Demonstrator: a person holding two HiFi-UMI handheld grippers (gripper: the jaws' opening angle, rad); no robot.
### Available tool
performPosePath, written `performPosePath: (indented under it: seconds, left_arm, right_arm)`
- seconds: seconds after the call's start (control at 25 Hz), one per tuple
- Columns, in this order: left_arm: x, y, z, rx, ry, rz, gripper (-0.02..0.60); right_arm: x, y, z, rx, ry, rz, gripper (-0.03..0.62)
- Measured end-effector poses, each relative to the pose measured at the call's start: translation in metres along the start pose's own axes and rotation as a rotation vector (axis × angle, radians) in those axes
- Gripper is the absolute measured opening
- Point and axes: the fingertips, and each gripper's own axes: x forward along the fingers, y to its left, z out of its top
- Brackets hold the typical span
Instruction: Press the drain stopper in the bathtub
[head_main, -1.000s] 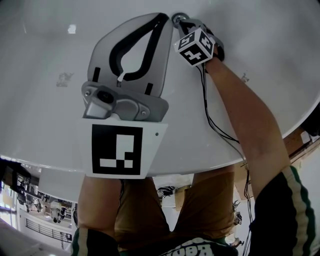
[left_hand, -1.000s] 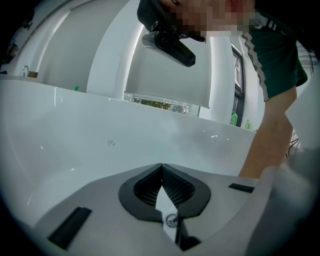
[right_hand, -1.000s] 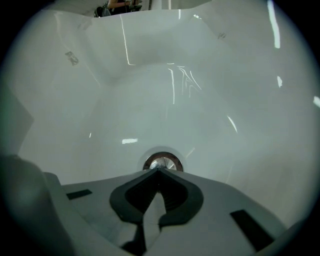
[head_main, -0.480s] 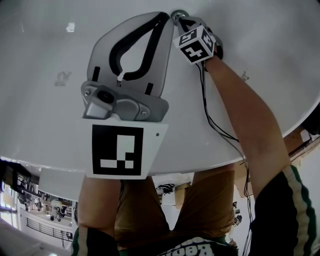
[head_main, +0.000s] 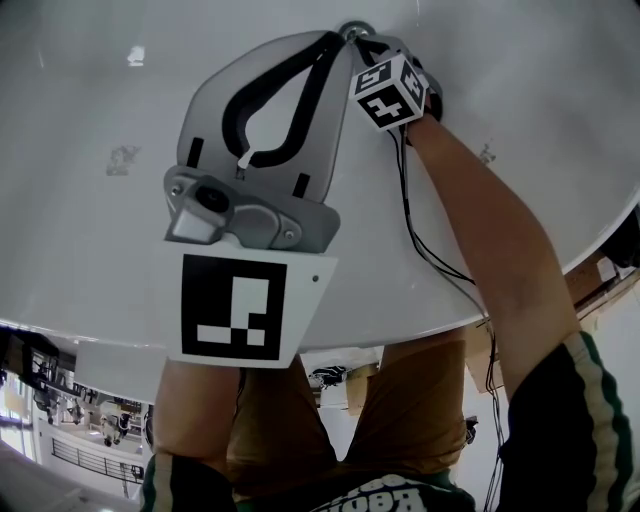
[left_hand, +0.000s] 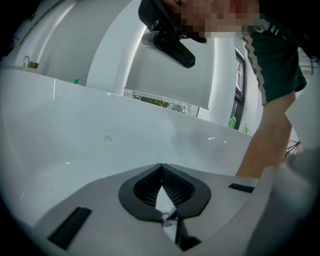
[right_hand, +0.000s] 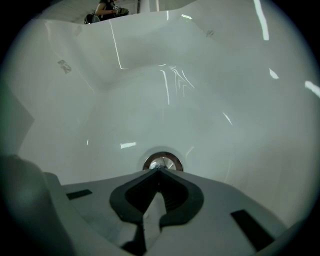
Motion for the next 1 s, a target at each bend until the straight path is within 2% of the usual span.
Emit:
performPosePath:
  seconds: [1.0]
  left_arm:
    - [0.003, -0.004, -0.016, -0.027, 0.082, -0.034, 0.005]
  right_arm:
    - [-0.035, -0.008, 0.003, -0.068, 0.001, 0.019, 0.015]
